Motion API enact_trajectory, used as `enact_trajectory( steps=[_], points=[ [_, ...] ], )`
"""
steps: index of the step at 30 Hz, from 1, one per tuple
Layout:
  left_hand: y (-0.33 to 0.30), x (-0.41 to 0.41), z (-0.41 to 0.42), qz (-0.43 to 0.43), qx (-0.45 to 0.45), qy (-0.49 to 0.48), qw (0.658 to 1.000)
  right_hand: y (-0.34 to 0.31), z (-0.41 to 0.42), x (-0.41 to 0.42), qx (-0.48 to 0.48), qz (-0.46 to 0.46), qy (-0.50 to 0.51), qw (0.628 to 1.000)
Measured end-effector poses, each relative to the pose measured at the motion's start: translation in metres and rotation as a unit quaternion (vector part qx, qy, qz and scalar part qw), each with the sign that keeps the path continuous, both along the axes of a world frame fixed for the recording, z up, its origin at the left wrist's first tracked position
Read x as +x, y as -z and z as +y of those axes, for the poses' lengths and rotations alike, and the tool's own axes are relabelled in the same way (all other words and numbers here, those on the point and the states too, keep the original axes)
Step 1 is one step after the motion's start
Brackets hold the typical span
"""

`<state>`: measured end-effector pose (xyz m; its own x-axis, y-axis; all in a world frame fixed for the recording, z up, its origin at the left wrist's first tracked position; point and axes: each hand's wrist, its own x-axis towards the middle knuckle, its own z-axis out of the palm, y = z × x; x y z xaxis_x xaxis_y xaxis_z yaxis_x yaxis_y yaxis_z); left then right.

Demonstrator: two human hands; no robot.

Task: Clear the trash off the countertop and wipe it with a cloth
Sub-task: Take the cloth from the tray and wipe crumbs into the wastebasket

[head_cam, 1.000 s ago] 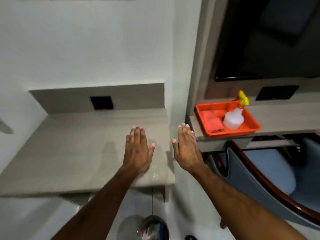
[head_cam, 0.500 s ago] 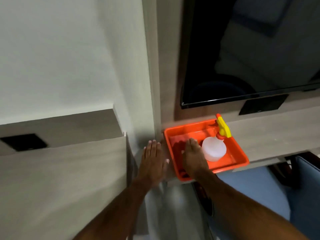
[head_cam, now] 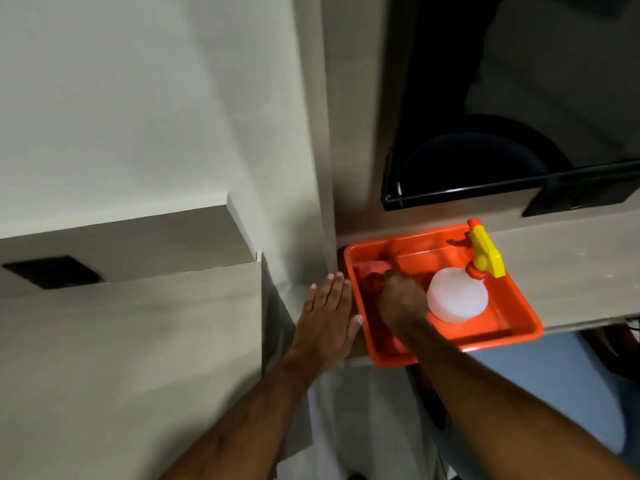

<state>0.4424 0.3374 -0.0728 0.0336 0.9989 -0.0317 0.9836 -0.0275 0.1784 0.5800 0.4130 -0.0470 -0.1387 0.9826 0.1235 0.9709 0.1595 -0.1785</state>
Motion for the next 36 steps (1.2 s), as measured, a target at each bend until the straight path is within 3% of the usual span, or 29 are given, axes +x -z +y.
enact_trajectory(
  steps=[3,5,7,10,13,19,24,26,28,31,34,36],
  points=[
    [-0.025,-0.021,-0.027,-0.027,0.032,-0.052,0.998,-0.032,-0.015,0.0,-0.036,0.178,0.042,0.982],
    [-0.043,-0.032,-0.068,-0.051,0.082,-0.067,0.993,-0.05,-0.052,-0.005,0.052,0.262,0.037,0.963],
    [-0.047,-0.042,-0.136,-0.052,0.118,-0.077,0.989,-0.058,-0.122,-0.009,0.069,0.349,-0.007,0.935],
    [-0.017,-0.065,-0.265,-0.011,0.128,-0.091,0.988,-0.022,-0.262,-0.032,-0.043,0.436,-0.045,0.898],
    [0.0,-0.072,-0.314,-0.02,0.139,-0.129,0.982,0.012,-0.312,-0.025,-0.084,0.509,0.037,0.856],
    [0.122,-0.081,-0.492,-0.06,0.126,-0.247,0.959,0.153,-0.459,-0.022,-0.229,0.508,0.265,0.787],
    [0.251,-0.052,-0.56,-0.133,0.02,-0.363,0.922,0.27,-0.495,-0.034,-0.358,0.317,0.228,0.848],
    [0.304,-0.042,-0.574,-0.192,-0.043,-0.446,0.873,0.314,-0.496,-0.044,-0.373,0.273,0.195,0.865],
    [0.354,-0.038,-0.581,-0.251,-0.13,-0.528,0.801,0.356,-0.494,-0.05,-0.359,0.244,0.173,0.884],
    [0.42,-0.034,-0.577,-0.369,-0.222,-0.622,0.654,0.407,-0.49,-0.055,-0.331,0.227,0.175,0.899],
    [0.448,-0.043,-0.558,-0.495,-0.233,-0.679,0.489,0.428,-0.493,-0.054,-0.347,0.215,0.154,0.9],
    [0.458,-0.054,-0.547,-0.56,-0.211,-0.671,0.437,0.429,-0.496,-0.053,-0.388,0.223,0.109,0.887]
  ],
)
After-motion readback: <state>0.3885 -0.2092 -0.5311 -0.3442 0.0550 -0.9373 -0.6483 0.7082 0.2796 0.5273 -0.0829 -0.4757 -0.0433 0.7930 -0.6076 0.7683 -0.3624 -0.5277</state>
